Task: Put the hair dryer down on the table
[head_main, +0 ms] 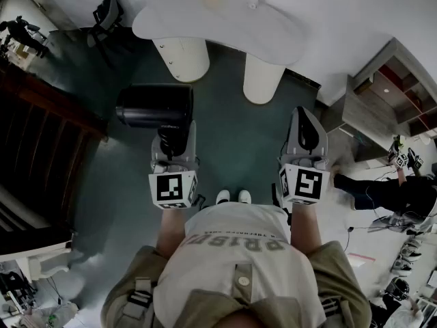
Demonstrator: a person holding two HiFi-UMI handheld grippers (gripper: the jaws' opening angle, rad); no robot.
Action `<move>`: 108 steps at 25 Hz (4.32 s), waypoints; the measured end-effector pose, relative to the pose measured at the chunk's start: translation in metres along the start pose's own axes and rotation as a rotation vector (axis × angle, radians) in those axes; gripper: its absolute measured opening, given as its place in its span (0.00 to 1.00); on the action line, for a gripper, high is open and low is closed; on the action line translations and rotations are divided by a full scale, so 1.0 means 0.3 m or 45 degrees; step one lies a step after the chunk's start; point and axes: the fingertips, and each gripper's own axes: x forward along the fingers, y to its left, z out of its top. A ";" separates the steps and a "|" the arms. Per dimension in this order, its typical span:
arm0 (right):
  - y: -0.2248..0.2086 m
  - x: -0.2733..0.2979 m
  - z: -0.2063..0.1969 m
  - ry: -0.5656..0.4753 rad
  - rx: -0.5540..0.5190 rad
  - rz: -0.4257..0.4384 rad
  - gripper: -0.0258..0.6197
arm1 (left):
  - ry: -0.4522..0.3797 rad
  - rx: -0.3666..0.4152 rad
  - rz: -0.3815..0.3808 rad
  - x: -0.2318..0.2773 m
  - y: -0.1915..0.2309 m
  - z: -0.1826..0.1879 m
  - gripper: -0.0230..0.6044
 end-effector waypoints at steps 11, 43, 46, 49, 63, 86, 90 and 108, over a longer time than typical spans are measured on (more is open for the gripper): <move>-0.008 -0.007 -0.005 0.013 -0.019 0.012 0.04 | 0.005 0.006 -0.008 0.000 -0.021 0.007 0.25; -0.120 0.076 -0.070 -0.014 0.218 0.195 0.40 | 0.044 -0.029 0.015 0.109 -0.148 -0.010 0.25; -0.106 0.110 -0.079 0.003 0.223 0.198 0.40 | 0.052 -0.033 -0.001 0.140 -0.127 -0.016 0.25; -0.090 0.153 -0.084 0.008 0.229 0.184 0.40 | 0.052 -0.034 -0.027 0.177 -0.090 -0.021 0.25; -0.035 0.401 -0.061 -0.007 0.220 0.127 0.35 | -0.010 -0.009 -0.145 0.423 0.101 0.000 0.25; -0.045 0.606 -0.171 0.123 0.193 0.001 0.36 | 0.066 -0.050 -0.219 0.669 0.237 -0.094 0.25; -0.081 0.673 -0.201 0.135 0.199 0.011 0.36 | 0.082 -0.051 -0.208 0.740 0.238 -0.107 0.25; -0.373 1.056 -0.197 0.051 0.165 0.049 0.36 | 0.011 -0.028 -0.156 1.179 0.200 0.004 0.25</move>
